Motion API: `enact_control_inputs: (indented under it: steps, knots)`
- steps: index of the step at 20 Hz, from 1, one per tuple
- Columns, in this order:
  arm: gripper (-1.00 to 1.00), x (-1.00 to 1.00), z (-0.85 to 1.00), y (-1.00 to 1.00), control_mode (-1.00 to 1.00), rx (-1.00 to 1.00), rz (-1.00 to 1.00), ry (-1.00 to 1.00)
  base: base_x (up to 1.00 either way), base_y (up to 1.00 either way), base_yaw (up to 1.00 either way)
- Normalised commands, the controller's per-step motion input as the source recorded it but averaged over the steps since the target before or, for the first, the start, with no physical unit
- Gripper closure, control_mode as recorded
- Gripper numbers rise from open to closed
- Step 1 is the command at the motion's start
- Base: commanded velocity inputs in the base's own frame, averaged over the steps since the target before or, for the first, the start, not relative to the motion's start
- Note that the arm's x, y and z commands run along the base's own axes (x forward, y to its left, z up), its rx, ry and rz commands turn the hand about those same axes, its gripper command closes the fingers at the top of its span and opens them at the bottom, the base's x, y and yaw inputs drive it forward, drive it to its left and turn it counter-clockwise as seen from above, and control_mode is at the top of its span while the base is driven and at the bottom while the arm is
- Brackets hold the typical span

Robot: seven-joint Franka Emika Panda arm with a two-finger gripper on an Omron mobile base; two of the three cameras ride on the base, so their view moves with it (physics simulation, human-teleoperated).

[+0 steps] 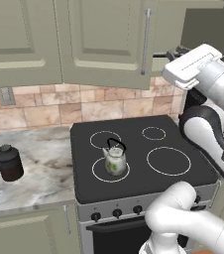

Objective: Pick the pan from the cabinet and place it on the stove. Then turn on the stove burner for the pan.

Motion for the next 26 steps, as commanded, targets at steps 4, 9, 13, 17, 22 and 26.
enact_control_inputs:
  steps: [4,9,13,17,22,26]
  knots:
    - [-1.0,0.01,0.0,-0.31,-1.0,0.0,0.0,0.19,0.0,0.0,0.0]
    - [-1.0,0.16,-0.02,-0.36,-1.0,0.0,0.02,0.3,0.0,0.0,0.0]
    - [-1.0,0.01,-0.06,-0.31,-1.0,0.07,0.08,0.31,0.0,0.0,0.0]
    - [-1.0,0.0,-0.14,-0.04,-1.0,0.15,0.06,0.28,0.0,0.0,0.0]
    - [-1.0,0.0,-0.25,-0.04,-1.0,0.15,0.04,0.25,0.0,0.0,0.0]
    - [-1.0,0.09,-0.18,-0.05,-1.0,0.18,0.01,0.25,0.0,0.0,0.0]
